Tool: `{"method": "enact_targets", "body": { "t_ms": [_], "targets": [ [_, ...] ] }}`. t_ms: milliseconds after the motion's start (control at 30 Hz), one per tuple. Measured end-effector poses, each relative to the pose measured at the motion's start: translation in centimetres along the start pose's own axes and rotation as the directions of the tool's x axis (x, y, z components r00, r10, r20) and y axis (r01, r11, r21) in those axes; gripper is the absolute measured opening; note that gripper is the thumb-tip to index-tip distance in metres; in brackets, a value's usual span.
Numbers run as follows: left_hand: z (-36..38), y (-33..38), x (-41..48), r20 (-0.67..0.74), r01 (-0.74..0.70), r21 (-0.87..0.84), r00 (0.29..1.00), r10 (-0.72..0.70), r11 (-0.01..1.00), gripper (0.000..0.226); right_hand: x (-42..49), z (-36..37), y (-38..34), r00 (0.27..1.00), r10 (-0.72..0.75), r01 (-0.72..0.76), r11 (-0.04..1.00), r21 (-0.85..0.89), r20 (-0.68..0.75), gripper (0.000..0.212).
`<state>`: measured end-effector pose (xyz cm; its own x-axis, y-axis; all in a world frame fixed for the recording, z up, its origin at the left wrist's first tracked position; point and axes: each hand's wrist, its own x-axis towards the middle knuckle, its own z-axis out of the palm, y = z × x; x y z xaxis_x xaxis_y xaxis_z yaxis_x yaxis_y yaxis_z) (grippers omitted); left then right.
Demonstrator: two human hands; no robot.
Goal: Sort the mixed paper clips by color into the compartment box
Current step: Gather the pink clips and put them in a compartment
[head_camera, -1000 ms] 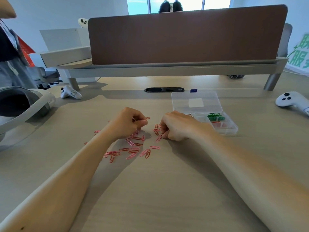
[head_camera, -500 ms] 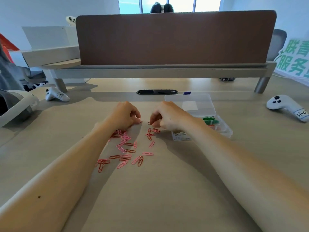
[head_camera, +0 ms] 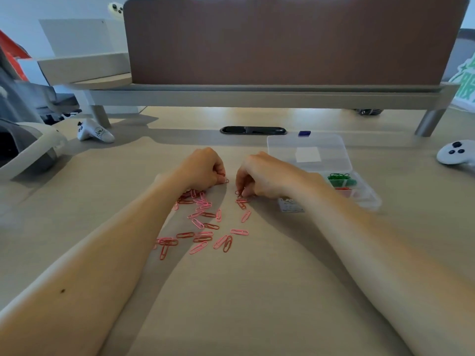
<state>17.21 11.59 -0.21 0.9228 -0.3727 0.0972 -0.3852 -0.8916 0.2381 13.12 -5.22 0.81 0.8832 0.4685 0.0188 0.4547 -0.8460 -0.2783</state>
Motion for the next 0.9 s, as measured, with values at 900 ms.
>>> {"method": "enact_targets", "body": {
  "t_ms": [900],
  "targets": [
    [-2.3,4.0,-1.5,0.076,-0.019,-0.581,0.994,0.077,0.814,0.008,-5.0,-3.6,4.1,0.966,0.225,-0.171,0.924,0.341,-0.124,0.011]
  ]
}}
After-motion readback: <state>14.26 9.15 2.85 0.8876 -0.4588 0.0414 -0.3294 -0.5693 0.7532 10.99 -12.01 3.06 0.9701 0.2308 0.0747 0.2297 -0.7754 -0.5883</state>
